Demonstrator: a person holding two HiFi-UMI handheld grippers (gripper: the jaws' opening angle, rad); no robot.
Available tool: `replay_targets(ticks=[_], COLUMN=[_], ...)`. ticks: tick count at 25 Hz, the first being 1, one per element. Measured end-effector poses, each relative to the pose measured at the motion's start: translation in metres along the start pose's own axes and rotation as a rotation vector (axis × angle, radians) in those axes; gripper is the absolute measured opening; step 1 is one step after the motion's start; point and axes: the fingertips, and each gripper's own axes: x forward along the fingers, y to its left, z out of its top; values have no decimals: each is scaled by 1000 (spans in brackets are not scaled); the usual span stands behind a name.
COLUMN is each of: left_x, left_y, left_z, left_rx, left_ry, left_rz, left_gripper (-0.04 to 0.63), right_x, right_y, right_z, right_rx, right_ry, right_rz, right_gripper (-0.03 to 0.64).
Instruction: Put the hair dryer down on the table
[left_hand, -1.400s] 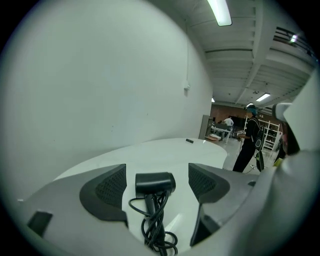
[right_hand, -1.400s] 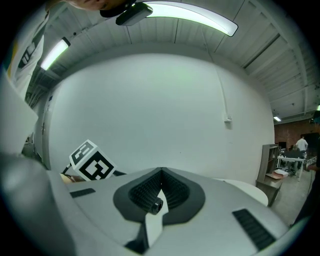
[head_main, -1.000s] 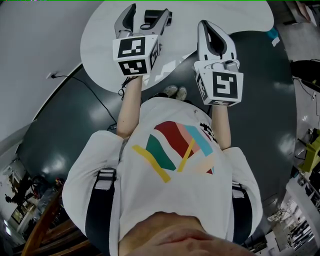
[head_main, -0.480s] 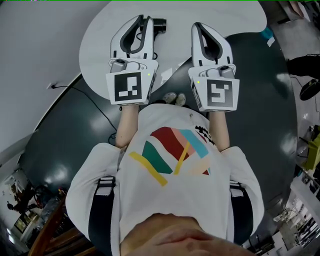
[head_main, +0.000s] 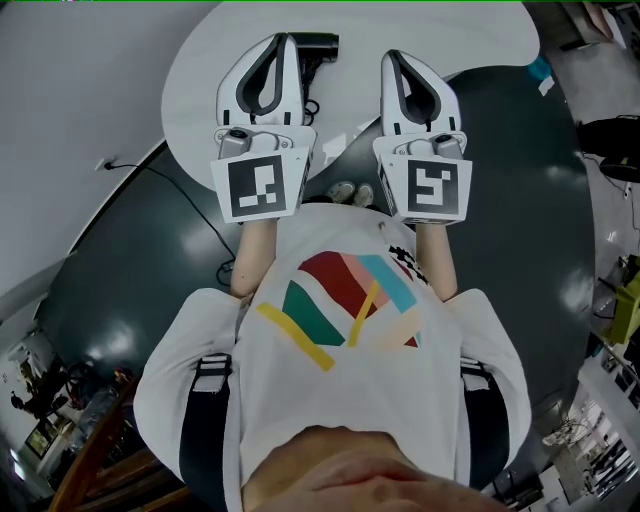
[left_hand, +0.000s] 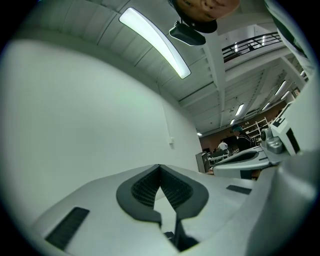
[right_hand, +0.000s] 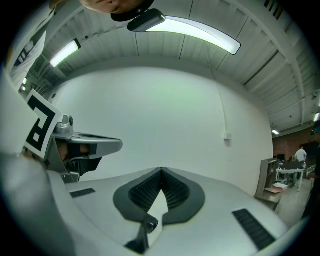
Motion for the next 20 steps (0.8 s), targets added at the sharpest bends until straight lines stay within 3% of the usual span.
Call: replay_targets(ticks=[20], left_x=[4], left_y=[-1], left_z=[-7], left_rx=[-2], left_ry=[22], left_rz=[2], left_gripper=[15], right_x=[2], right_y=[-6], right_z=[-6], right_rx=[47], right_ry=[-2], right_rz=[-14], right_gripper=[9])
